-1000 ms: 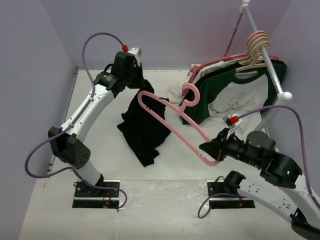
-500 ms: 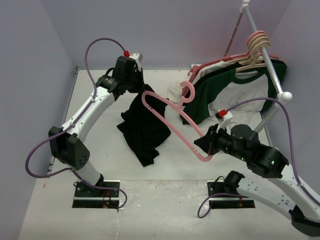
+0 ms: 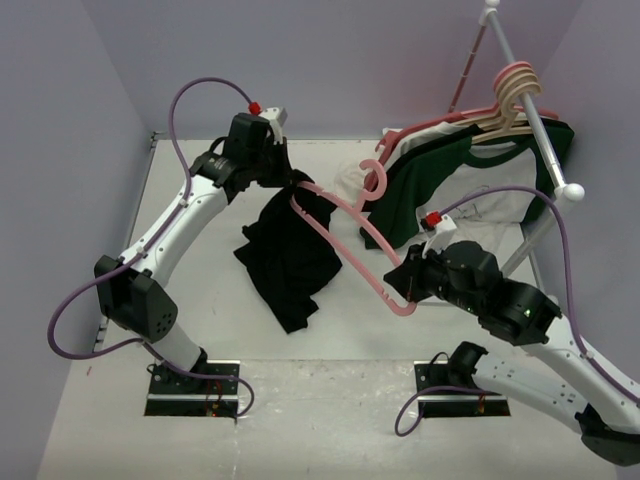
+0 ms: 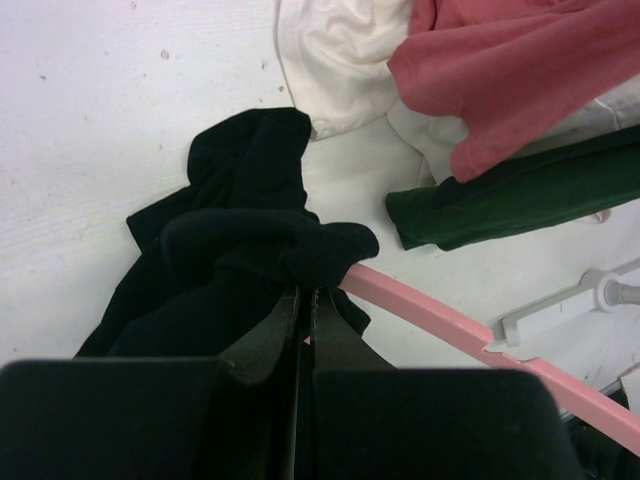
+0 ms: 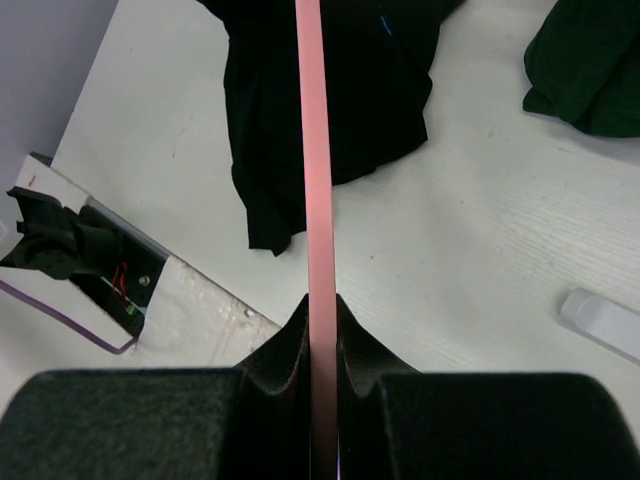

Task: Place the t-shirt on the hanger

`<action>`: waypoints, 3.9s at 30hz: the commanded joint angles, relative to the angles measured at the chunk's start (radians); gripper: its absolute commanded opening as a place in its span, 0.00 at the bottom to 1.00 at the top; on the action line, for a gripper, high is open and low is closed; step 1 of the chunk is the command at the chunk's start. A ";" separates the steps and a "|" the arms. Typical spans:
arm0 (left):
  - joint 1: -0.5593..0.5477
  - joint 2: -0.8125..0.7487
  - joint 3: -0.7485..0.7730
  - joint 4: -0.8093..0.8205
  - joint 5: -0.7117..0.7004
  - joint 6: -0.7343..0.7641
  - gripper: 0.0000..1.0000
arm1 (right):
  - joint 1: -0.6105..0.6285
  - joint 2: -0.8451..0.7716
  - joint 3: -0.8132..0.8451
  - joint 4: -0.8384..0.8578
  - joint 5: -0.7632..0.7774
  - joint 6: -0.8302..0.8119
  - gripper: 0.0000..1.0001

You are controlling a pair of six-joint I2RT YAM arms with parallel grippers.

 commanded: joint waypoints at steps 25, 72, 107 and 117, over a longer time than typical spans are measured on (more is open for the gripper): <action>0.005 -0.256 0.201 -0.107 -0.184 0.016 0.00 | 0.090 0.475 0.416 0.285 -0.071 -0.100 0.00; -0.006 -0.273 0.191 -0.198 0.415 0.217 0.00 | -0.088 0.386 0.135 0.620 -0.250 -0.112 0.00; -0.197 -0.185 0.308 -0.259 0.225 0.225 0.00 | -0.064 0.245 -0.045 1.021 -0.074 -0.091 0.00; -0.204 -0.187 0.452 -0.279 -0.019 0.193 0.66 | -0.064 0.132 -0.218 1.147 -0.045 -0.085 0.00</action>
